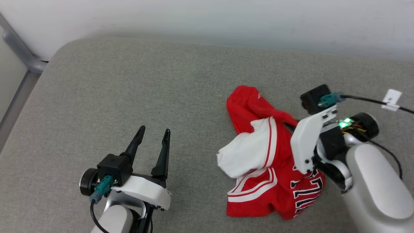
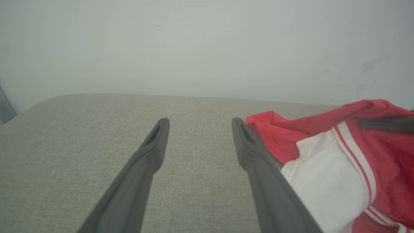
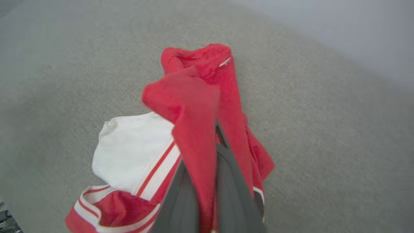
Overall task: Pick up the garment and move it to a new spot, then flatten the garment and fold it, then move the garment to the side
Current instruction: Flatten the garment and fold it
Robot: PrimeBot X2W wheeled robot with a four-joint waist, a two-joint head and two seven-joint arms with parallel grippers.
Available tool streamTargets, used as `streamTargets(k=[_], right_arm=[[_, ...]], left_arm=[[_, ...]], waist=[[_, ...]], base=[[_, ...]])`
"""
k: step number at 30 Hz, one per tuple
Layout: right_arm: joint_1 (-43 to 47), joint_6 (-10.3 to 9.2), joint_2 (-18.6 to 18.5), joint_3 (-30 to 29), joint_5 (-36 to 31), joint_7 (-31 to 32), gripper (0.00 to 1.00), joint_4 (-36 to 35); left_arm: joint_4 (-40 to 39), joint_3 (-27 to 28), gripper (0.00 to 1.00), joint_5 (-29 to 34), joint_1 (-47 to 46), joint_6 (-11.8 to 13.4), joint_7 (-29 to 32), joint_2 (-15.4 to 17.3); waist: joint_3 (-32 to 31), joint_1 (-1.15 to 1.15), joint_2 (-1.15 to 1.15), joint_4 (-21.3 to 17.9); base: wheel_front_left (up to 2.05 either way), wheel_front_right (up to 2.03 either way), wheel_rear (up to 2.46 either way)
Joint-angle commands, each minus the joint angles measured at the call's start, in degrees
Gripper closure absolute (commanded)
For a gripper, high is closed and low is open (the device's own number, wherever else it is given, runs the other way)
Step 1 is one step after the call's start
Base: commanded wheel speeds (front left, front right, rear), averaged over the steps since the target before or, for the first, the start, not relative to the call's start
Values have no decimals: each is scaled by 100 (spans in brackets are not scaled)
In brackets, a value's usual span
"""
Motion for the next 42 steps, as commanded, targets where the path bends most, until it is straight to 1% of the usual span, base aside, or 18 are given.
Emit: streamTargets(k=[1, 4, 5, 9, 12, 15, 16, 18, 19, 20, 21, 24, 28, 33, 34, 37, 39, 42], right_arm=[[10, -6, -34, -222, -47, -154, 100, -88], [328, -6, -19, -906, -122, -379, 100, -269], [782, -5, 147, -1711, -226, -501, 100, -547], [1612, -5, 514, -2889, -267, -623, 100, -812], [2186, -5, 743, -3675, -158, -777, 100, -773], [2665, -5, 820, -4130, 1, -939, 100, -522], [2807, -5, 826, -4183, 160, -1030, 86, -338], [3023, -5, 826, -4222, 385, -1245, 76, 61], [3098, -8, 813, -4224, 407, -1360, 53, 252], [3159, -8, 816, -4213, 448, -1524, 37, 426], [3181, -8, 818, -4208, 501, -1702, 0, 552], [3073, -8, 818, -4126, 630, -2442, 0, 664], [2908, -4, 816, -3983, 594, -3555, 0, 475], [2894, -4, 815, -3786, 276, -4362, 0, 50], [2918, -4, 816, -3722, 194, -4395, 0, -58], [3023, -4, 817, -3464, -55, -4150, 0, -366], [3051, -4, 818, -3176, -187, -3756, 0, -589], [3058, -5, 768, -2787, -421, -2897, 0, -950]], left_arm=[[21, 32, 0, 41, 30, -13, -14, -6], [40, 77, 0, 62, 82, -18, -14, -20], [38, 121, 0, 55, 125, -15, -14, -17], [40, 150, 0, 74, 214, -17, -14, -8], [61, 163, 0, 66, 222, -35, -14, 5], [96, 169, 0, 32, 255, -51, -14, 15], [101, 177, 0, 20, 263, -49, -14, 15], [121, 188, 0, 19, 285, -34, -14, 27], [126, 190, 0, 14, 296, -30, -14, 29], [134, 197, 0, 13, 312, -28, -14, 32], [145, 199, 0, 2, 328, -23, -14, 37], [166, 204, 0, -18, 353, 0, -14, 52], [182, 196, 0, -47, 437, 33, -3, 57], [174, 183, 0, -78, 496, 67, 21, 73], [171, 182, 0, -82, 518, 70, 29, 78], [146, 172, 0, -92, 569, 94, 50, 78], [121, 181, 0, -92, 570, 121, 51, 80], [97, 170, 0, -106, 575, 143, 61, 78]], waist=[[-48, -1, 0, -59], [-124, -1, 0, -145], [-188, -1, 0, -243], [-238, -1, 0, -350], [-237, -1, 0, -404], [-239, -1, 0, -430], [-239, -1, 0, -437], [-244, -1, 0, -439], [-249, -1, 0, -440], [-258, -1, 0, -440], [-268, -1, 0, -441], [-310, -1, 0, -451], [-402, -1, 0, -456], [-513, -1, 0, -434], [-531, -1, 0, -430], [-578, -1, 0, -415], [-586, -1, 0, -421], [-585, -1, 0, -422]], base=[[0, 0, 0], [0, 0, 0], [0, 0, 0], [0, 0, 0], [0, 0, 0], [0, 0, 0], [0, 0, 0], [0, 0, 0], [0, 0, 0], [0, 0, 0], [0, 0, 0], [0, 0, 0], [0, 0, 0], [0, 0, 0], [0, 0, 0], [0, 0, 0], [0, 0, 0], [0, 0, 0]])
